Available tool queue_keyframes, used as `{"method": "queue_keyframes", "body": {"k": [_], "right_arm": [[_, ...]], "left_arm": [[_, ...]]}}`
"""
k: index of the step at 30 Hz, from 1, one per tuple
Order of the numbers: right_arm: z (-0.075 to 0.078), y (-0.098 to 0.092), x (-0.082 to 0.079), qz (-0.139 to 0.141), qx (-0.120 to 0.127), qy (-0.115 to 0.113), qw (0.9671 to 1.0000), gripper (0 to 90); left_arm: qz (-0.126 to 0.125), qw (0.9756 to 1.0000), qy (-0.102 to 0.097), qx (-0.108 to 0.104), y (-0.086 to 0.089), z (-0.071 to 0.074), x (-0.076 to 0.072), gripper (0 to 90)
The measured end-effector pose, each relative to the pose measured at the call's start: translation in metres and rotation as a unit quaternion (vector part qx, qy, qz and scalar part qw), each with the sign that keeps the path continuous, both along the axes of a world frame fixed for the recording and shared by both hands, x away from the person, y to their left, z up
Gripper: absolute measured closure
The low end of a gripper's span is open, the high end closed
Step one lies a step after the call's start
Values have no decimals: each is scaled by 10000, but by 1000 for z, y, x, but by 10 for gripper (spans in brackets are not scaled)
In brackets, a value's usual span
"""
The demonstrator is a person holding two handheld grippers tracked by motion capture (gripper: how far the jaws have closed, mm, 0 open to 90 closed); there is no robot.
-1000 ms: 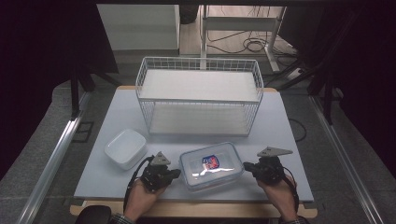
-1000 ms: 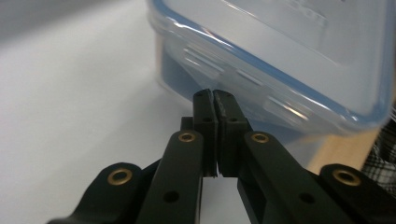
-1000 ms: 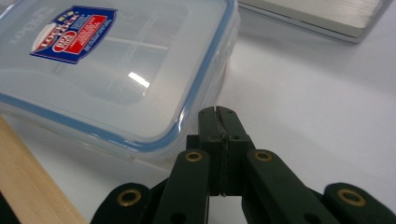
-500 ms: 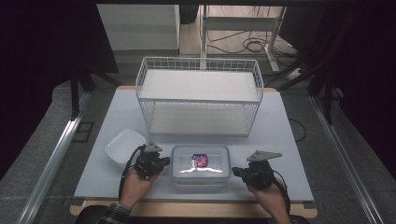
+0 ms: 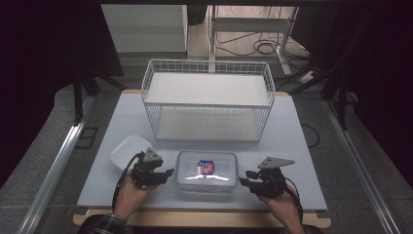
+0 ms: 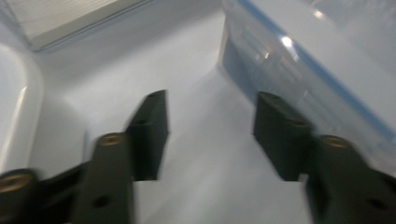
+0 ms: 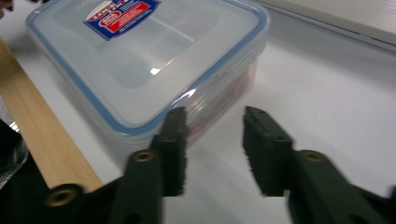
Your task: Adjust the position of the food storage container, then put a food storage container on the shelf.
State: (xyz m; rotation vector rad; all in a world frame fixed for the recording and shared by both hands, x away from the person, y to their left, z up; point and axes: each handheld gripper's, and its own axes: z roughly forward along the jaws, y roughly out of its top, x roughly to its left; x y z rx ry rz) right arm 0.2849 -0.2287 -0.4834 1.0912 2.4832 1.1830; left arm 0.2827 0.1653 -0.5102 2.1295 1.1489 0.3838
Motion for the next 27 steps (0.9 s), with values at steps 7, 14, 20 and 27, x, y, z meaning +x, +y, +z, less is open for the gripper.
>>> {"method": "queue_keyframes", "body": {"k": [7, 14, 20, 27], "right_arm": [[-1, -7, 5, -164, 127, -94, 9997, 276], [-3, -10, 8, -207, 260, -47, 9994, 147], [-2, -10, 8, -156, 278, -107, 9994, 110], [5, -9, 8, -35, 550, -231, 9982, 63]], "left_arm": [[3, 9997, -94, -229, 9, 2, -5, 148], [-187, 9992, -188, -312, 10, -2, -6, 93], [-357, 9986, -262, -298, 9, -1, -5, 83], [-437, 9973, -198, -549, 8, 8, -2, 91]]}}
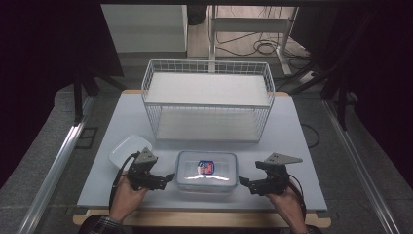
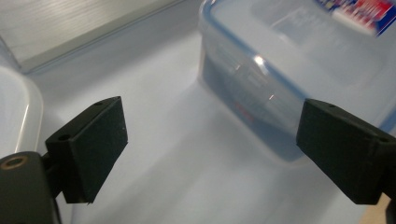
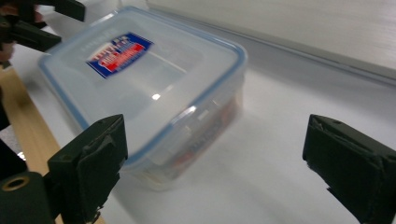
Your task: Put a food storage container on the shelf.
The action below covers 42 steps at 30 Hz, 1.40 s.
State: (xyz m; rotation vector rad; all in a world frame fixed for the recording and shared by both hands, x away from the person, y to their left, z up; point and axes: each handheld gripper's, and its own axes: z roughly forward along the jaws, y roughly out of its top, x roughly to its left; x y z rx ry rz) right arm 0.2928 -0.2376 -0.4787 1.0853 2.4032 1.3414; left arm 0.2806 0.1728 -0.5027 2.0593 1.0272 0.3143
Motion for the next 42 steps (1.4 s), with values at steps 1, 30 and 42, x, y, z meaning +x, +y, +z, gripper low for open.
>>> {"method": "queue_keyframes", "body": {"k": [1, 30, 42], "right_arm": [[1, 1, 0, 20, 22, -6, 10000, 61], [-25, 42, 39, 429, 409, 1801, 9819, 40], [-22, 19, 38, 108, 1054, 2400, 9650, 352]], "left_arm": [[3, 10000, 14, 3, -2, 3, 1, 93], [-1053, 9677, 1763, -1463, -29, -21, 47, 0], [-905, 9582, 2012, -1820, -11, -18, 32, 241]]}}
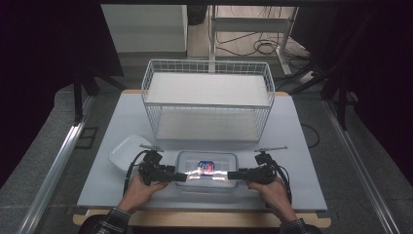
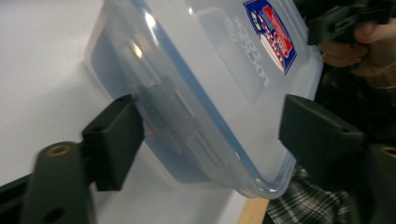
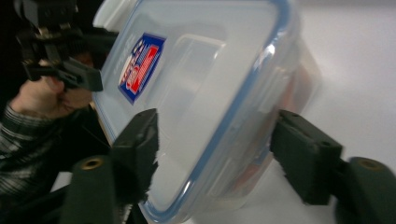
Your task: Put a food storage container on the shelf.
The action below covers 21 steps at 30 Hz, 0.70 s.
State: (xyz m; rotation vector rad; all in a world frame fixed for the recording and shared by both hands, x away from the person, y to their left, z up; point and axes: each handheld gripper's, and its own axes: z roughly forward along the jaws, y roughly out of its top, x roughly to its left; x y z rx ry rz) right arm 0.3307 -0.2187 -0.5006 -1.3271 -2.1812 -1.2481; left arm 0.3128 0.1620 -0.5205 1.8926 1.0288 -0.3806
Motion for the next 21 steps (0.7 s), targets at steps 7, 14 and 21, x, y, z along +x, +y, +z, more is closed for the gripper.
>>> {"method": "queue_keyframes", "body": {"k": [7, 14, 21], "right_arm": [[9, -9, -8, -234, 244, -24, 9994, 517], [14, -6, -21, -352, 101, -294, 9989, 515], [28, -2, -25, -479, 6, -1012, 9937, 528]], "left_arm": [[356, 9980, -28, -516, 13, 2, -5, 455], [565, 9973, -215, -410, 9, 9, -16, 471], [723, 9948, -613, -373, 9, 23, -19, 500]]}}
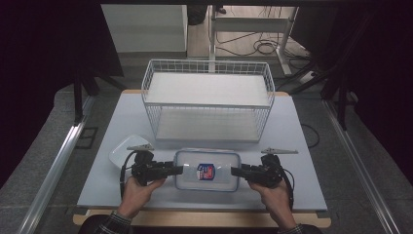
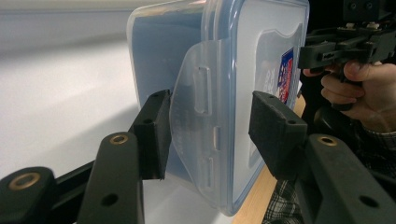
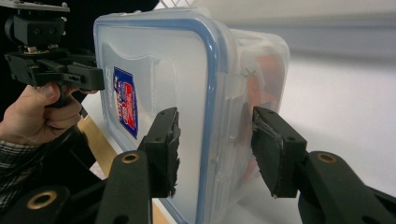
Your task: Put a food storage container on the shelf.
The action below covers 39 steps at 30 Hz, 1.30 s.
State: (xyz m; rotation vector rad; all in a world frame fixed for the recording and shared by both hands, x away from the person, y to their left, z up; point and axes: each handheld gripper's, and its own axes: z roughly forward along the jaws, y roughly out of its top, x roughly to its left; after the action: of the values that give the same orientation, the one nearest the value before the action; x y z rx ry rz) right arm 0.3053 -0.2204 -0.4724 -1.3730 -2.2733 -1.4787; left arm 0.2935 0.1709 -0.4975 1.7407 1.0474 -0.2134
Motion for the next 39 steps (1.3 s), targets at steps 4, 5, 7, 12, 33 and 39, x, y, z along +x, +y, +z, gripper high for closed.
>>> {"method": "queue_keyframes", "body": {"k": [4, 5, 7, 12, 33, 39], "right_arm": [[0, 0, 0, 13, 33, -39, 10000, 529], [2, 0, 0, 18, 41, -75, 10000, 529], [7, 0, -1, 35, 49, -171, 9998, 529], [18, -1, 1, 72, 61, -329, 9994, 529], [76, 1, 29, 109, 160, -785, 9967, 529], [94, 5, 40, 120, 219, -892, 9957, 529]], "left_arm": [[0, 10000, -59, 6, 0, 4, 0, 501], [-3, 10000, -82, 16, 0, 6, 0, 501], [-18, 9999, -167, 31, 0, 12, 0, 501], [8, 9995, -314, 72, 0, 25, 1, 501], [90, 9972, -741, 104, 2, 86, 27, 500], [130, 9962, -856, 122, 6, 108, 36, 500]]}}
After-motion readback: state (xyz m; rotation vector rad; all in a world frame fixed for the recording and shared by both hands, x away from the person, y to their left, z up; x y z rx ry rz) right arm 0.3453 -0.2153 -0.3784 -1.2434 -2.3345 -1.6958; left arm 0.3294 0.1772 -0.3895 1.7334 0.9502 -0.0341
